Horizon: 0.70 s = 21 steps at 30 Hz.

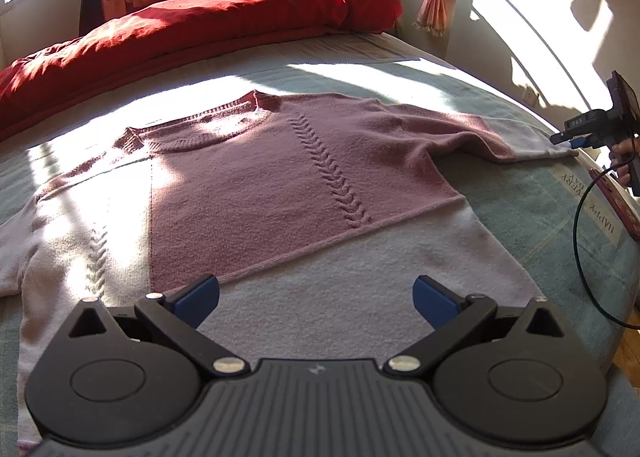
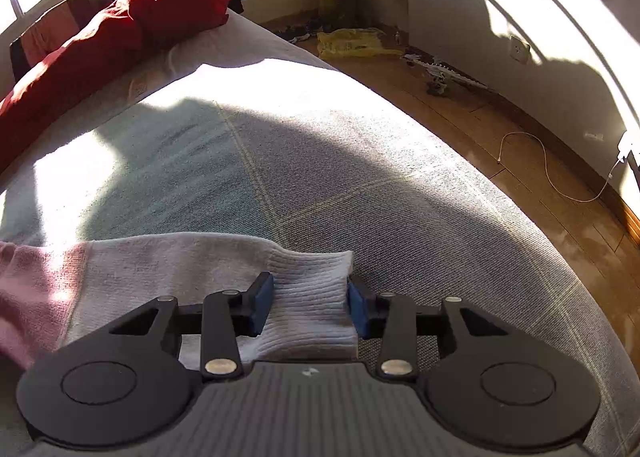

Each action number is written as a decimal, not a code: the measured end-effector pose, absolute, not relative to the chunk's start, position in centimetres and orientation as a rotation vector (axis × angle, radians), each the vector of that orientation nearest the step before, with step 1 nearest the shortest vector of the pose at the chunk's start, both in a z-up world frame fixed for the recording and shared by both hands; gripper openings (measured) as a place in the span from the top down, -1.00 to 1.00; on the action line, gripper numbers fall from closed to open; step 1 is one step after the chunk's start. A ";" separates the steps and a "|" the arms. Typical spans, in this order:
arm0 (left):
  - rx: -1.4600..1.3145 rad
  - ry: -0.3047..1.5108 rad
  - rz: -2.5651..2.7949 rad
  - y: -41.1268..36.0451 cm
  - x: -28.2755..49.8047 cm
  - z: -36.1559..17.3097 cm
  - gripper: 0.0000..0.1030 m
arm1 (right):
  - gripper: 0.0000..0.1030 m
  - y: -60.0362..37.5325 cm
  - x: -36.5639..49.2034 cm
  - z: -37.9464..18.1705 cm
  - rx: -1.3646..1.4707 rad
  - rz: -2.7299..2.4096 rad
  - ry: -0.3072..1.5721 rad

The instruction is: Fold clothes

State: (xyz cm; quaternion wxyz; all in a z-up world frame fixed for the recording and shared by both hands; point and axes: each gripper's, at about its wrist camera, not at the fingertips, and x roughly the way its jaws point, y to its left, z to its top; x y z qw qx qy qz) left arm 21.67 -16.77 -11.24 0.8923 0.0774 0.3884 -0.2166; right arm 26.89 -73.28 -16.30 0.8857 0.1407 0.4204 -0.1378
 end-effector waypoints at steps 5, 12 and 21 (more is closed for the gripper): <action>0.170 0.810 -0.452 -17.2 21.6 -11.4 -0.99 | 0.90 -72.8 27.5 -14.9 0.190 -0.344 0.860; 0.163 0.794 -0.440 -16.9 21.5 -11.0 -0.99 | 0.91 -73.4 28.5 -12.4 0.149 -0.395 0.795; 0.162 0.801 -0.443 -16.6 21.6 -11.0 -0.99 | 0.86 -74.0 30.3 -14.9 0.135 -0.532 0.849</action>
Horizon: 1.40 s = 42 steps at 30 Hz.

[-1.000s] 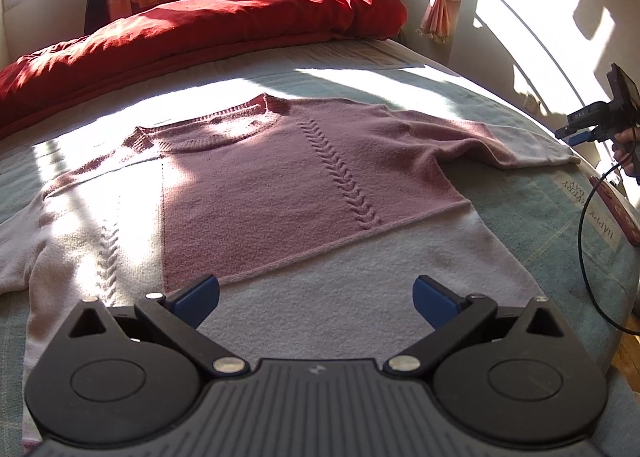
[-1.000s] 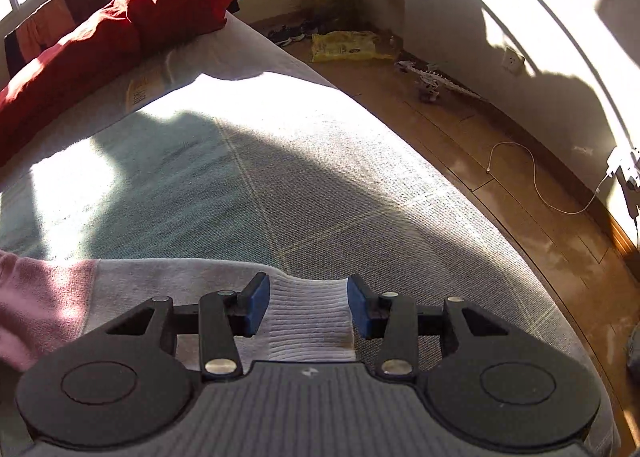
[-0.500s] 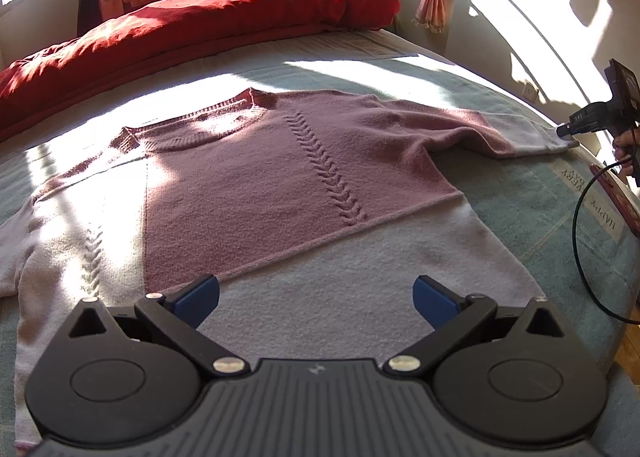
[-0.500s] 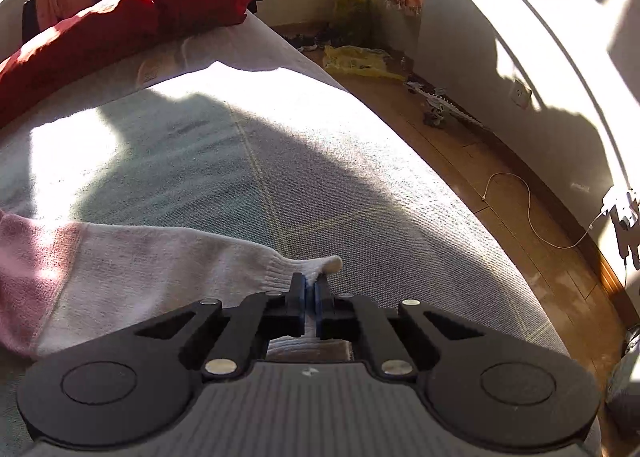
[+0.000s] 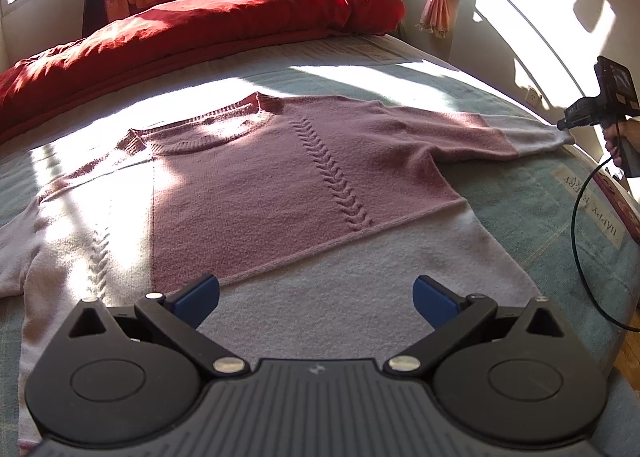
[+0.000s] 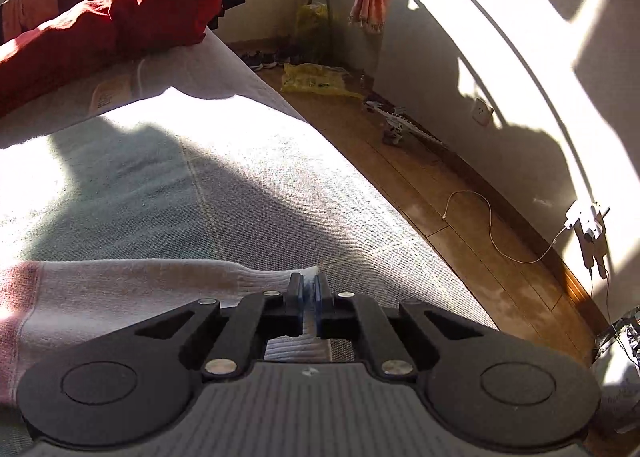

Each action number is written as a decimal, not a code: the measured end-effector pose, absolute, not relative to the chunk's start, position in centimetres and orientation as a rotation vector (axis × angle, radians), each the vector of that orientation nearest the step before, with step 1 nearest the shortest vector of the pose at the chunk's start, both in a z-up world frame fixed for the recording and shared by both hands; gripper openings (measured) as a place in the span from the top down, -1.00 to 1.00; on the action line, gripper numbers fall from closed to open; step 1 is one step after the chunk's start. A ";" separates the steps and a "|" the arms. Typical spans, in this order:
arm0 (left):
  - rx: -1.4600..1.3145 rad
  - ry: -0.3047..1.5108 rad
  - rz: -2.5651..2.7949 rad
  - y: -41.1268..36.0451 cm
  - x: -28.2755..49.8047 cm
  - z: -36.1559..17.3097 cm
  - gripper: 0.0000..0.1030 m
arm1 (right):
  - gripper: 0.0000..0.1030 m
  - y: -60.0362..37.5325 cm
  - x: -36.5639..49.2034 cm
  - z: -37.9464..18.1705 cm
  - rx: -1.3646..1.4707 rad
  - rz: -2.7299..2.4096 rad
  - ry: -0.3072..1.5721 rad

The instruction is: Fold clothes

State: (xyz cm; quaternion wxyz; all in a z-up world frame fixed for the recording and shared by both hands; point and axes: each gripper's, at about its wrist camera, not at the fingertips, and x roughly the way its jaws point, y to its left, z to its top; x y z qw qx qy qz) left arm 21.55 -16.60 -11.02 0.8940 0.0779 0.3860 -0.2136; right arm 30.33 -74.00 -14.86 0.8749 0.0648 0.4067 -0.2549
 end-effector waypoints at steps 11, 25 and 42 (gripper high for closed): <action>0.185 0.887 -0.427 -15.6 21.4 -11.9 -0.99 | 0.16 -64.0 32.5 -9.6 0.408 -0.079 0.889; 0.100 0.905 -0.348 -10.0 20.6 -11.2 -0.99 | -0.09 -48.6 41.0 -14.8 0.583 0.232 1.031; 0.103 0.912 -0.380 -11.2 19.6 -11.5 -0.99 | -0.35 -56.8 35.5 -13.3 0.607 0.031 0.961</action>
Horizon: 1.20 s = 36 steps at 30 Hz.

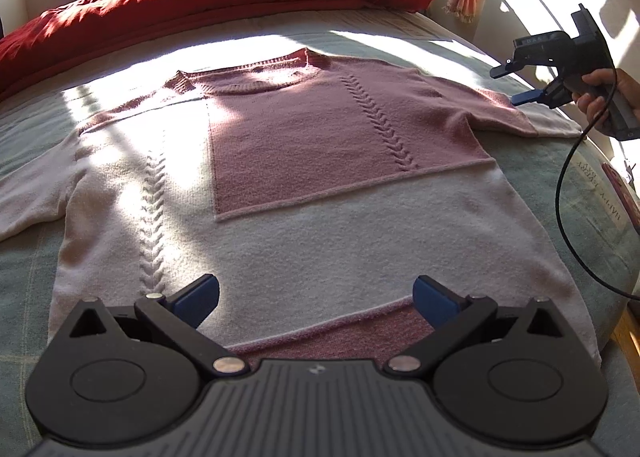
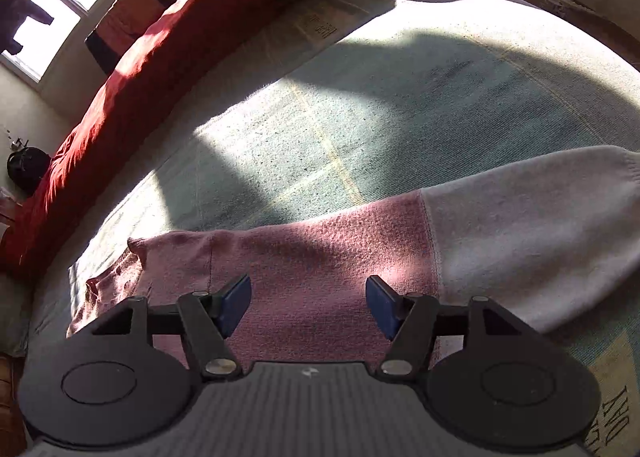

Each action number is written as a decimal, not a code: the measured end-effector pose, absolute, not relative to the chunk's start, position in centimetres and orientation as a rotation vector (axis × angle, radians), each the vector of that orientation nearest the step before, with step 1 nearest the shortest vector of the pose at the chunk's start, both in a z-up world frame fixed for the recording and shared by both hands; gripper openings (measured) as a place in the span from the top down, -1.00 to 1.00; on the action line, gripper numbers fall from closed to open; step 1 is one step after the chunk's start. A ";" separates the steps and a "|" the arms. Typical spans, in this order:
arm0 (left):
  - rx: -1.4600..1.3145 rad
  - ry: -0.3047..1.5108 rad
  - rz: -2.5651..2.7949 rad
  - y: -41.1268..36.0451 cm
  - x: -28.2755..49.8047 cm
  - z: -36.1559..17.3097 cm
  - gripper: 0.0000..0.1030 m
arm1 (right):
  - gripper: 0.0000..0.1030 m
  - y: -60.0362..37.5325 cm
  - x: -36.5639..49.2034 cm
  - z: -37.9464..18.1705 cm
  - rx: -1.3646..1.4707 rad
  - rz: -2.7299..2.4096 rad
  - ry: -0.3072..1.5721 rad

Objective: Fold clothes
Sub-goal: 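Open the right gripper and move it back over the sweater body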

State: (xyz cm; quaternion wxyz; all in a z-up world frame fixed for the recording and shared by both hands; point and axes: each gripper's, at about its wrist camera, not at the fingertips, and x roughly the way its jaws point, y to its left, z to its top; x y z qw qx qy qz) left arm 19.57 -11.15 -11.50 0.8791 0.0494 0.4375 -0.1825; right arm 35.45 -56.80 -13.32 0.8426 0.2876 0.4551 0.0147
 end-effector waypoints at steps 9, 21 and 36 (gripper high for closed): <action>0.135 0.930 -0.347 -11.3 19.8 -11.6 -0.99 | -0.36 -59.1 34.5 -16.0 0.641 -0.025 0.958; 0.022 0.921 -0.364 -9.8 18.9 -10.9 -0.99 | -0.44 -51.1 33.9 -10.6 0.554 0.134 0.975; -0.155 0.872 -0.421 -6.4 16.8 -9.0 -0.99 | -0.35 -42.5 31.4 -14.2 0.427 0.231 1.009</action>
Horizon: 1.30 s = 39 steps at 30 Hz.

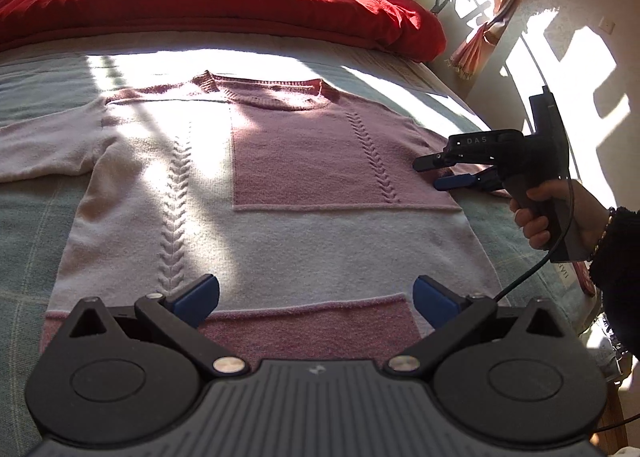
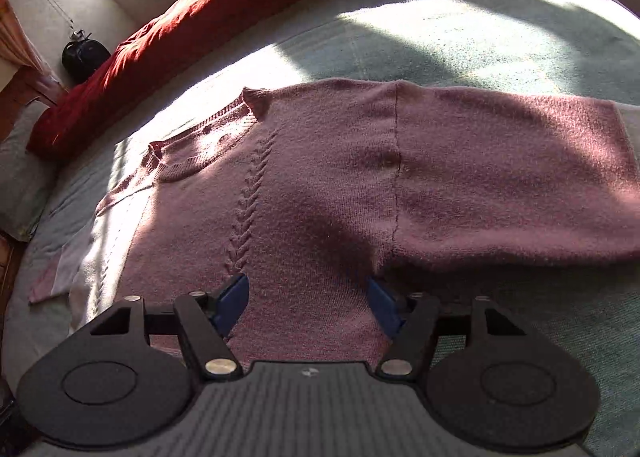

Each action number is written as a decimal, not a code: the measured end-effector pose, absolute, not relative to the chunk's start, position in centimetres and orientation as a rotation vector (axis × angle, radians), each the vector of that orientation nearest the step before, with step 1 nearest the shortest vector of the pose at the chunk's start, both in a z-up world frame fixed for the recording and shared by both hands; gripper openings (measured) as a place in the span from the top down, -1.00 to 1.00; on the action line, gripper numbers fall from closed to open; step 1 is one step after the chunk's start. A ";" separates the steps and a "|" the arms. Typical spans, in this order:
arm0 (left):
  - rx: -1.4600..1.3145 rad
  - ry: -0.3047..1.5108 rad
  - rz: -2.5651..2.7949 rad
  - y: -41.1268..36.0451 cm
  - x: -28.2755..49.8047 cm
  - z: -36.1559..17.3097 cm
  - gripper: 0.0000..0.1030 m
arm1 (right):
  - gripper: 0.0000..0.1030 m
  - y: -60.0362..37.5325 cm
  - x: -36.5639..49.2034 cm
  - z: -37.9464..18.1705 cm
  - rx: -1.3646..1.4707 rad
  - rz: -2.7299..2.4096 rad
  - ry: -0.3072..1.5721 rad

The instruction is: Fold clothes

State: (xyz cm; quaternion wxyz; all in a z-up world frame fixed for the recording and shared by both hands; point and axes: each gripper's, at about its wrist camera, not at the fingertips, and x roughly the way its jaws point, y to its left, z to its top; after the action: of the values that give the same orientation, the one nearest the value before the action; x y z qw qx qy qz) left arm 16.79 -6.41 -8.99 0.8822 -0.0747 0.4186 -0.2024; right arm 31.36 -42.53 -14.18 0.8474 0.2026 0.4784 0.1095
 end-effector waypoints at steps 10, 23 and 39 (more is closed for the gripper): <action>-0.076 0.900 -0.394 -7.4 16.2 -9.8 -0.99 | -0.49 -39.9 26.4 -13.9 0.474 0.247 1.038; -0.056 0.849 -0.406 -7.7 15.5 -9.4 -0.99 | -0.60 -43.4 31.4 -9.0 0.480 0.148 0.847; 0.008 0.816 -0.419 -8.3 15.3 -9.8 -0.99 | -0.63 -46.7 31.3 -11.1 0.400 0.011 0.859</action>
State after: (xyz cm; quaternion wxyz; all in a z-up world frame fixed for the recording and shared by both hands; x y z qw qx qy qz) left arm 15.27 -8.33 -9.84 0.8966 0.0037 0.3938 -0.2023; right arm 31.32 -46.71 -11.07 0.8898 0.1928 0.4136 0.0054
